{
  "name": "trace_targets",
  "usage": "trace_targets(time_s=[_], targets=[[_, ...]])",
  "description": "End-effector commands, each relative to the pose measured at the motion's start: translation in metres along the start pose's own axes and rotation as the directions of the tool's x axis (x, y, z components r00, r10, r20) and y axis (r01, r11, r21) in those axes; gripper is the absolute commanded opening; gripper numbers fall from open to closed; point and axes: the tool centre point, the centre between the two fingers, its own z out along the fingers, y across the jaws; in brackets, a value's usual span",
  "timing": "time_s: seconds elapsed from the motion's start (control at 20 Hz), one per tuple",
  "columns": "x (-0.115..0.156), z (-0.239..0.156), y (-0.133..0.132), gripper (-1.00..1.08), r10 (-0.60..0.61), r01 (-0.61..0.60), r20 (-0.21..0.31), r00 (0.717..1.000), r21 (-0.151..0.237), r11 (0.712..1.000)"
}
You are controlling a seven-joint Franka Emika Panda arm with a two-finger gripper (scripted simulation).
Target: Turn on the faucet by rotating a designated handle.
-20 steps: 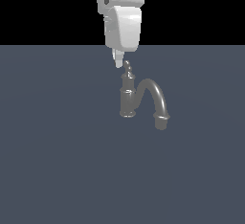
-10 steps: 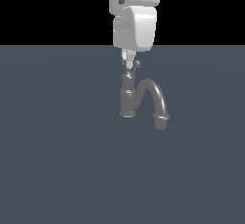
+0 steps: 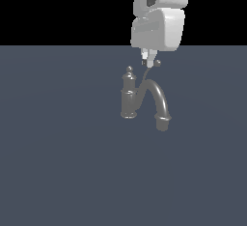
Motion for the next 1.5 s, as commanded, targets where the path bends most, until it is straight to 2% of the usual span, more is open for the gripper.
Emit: trace_targets(time_s=[0.0, 0.1, 0.15, 1.45], targets=[[0.029, 0.002, 0.007, -1.0, 0.028, -0.028, -0.002, 1.0, -0.003, 1.0], [0.034, 0.002, 0.007, -1.0, 0.029, -0.029, -0.002, 1.0, -0.003, 1.0], [0.013, 0.0, -0.001, -1.0, -0.002, 0.002, 0.0, 1.0, 0.001, 1.0], [0.086, 0.002, -0.053, -1.0, 0.024, -0.024, -0.001, 1.0, -0.003, 1.0]])
